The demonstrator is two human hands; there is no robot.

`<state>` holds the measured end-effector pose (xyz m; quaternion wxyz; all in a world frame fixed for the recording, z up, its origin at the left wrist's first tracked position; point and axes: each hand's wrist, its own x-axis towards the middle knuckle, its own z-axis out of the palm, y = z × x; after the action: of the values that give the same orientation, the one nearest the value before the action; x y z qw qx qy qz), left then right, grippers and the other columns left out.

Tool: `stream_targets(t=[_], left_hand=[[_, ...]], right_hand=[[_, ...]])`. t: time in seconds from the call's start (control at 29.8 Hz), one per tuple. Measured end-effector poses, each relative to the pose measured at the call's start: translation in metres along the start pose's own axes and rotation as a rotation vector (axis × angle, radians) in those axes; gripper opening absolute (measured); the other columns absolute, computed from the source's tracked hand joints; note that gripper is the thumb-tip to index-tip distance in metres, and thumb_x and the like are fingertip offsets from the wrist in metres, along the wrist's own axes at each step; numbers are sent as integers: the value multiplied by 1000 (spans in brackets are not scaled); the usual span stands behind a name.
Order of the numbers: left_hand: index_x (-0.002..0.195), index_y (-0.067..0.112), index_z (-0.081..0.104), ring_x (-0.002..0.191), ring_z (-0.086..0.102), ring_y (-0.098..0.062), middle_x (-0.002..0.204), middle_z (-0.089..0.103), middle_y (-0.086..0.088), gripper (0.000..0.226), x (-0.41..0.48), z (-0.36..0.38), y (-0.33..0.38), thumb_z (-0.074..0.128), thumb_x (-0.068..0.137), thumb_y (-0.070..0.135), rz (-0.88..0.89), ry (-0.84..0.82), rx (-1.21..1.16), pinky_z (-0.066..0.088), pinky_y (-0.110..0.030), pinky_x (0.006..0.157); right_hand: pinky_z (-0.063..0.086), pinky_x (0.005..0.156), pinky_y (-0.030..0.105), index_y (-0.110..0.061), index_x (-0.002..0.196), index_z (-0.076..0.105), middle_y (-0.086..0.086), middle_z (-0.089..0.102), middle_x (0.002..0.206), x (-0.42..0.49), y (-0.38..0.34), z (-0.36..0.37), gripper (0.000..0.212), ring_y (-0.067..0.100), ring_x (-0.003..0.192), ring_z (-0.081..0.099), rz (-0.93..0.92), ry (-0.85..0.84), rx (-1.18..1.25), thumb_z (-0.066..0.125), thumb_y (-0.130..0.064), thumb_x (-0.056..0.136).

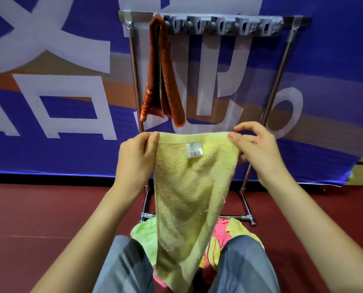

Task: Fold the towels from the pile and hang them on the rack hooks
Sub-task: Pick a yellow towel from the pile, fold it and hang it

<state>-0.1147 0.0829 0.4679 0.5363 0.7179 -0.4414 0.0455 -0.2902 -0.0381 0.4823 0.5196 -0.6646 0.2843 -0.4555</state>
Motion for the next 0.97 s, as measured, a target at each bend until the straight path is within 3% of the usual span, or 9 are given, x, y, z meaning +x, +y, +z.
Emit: stream_targets(t=[0.1, 0.24, 0.3, 0.4, 0.54, 0.67, 0.81, 0.97], left_hand=[[90, 4, 68, 68, 62, -28, 74, 68, -15, 31, -6, 6, 4, 42, 94, 23, -26, -1, -13, 50, -41, 68], [96, 7, 67, 77, 63, -25, 84, 72, -10, 26, -21, 24, 14, 47, 92, 22, 25, -22, 12, 36, -27, 62], [94, 8, 68, 72, 63, -16, 82, 72, -7, 22, -30, 33, 18, 49, 91, 20, 30, -39, -32, 41, -28, 64], [96, 11, 69, 73, 60, 0, 79, 70, 2, 21, -38, 39, 20, 51, 91, 19, -23, -47, -131, 44, -16, 64], [95, 13, 70, 72, 63, 0, 74, 68, 12, 21, -39, 34, 15, 50, 91, 19, -106, -73, -246, 49, -21, 70], [92, 11, 71, 64, 62, 5, 70, 65, 17, 21, -37, 28, 13, 51, 90, 17, -148, -71, -267, 50, -16, 65], [90, 11, 71, 73, 67, -11, 74, 68, 9, 21, -35, 24, 11, 51, 90, 18, -195, -74, -287, 56, -36, 73], [93, 11, 70, 66, 61, 6, 70, 64, 18, 20, -44, 24, 14, 52, 89, 20, -99, -92, -214, 48, -19, 66]], right_hand=[[45, 37, 17, -20, 81, 50, -3, 62, 44, -7, 2, 11, 15, 2, 41, 55, 18, -13, 45, 58, -8, 85], [48, 40, 18, -16, 78, 47, -3, 64, 46, -18, 5, 35, 17, 1, 42, 56, 56, -64, 118, 58, -5, 84], [51, 43, 18, -14, 76, 46, -1, 65, 54, -24, 6, 49, 17, 1, 46, 59, 96, -78, 197, 58, -4, 84], [53, 48, 16, -12, 80, 50, 4, 62, 70, -30, 5, 60, 10, 0, 51, 61, 150, -87, 279, 52, -11, 89], [54, 54, 17, -10, 81, 56, 6, 60, 70, -34, 3, 60, 33, 3, 50, 61, 215, -158, 354, 32, -26, 97], [55, 61, 19, -10, 98, 56, 6, 58, 74, -39, 4, 59, 31, 4, 55, 60, 183, -273, 309, 27, -22, 98], [57, 68, 23, -10, 109, 54, 6, 57, 76, -40, 8, 55, 35, 9, 64, 61, 216, -300, 290, 26, -27, 98], [57, 71, 24, -10, 110, 57, 8, 62, 81, -41, 8, 53, 46, 10, 69, 65, 261, -326, 323, 21, -36, 97]])
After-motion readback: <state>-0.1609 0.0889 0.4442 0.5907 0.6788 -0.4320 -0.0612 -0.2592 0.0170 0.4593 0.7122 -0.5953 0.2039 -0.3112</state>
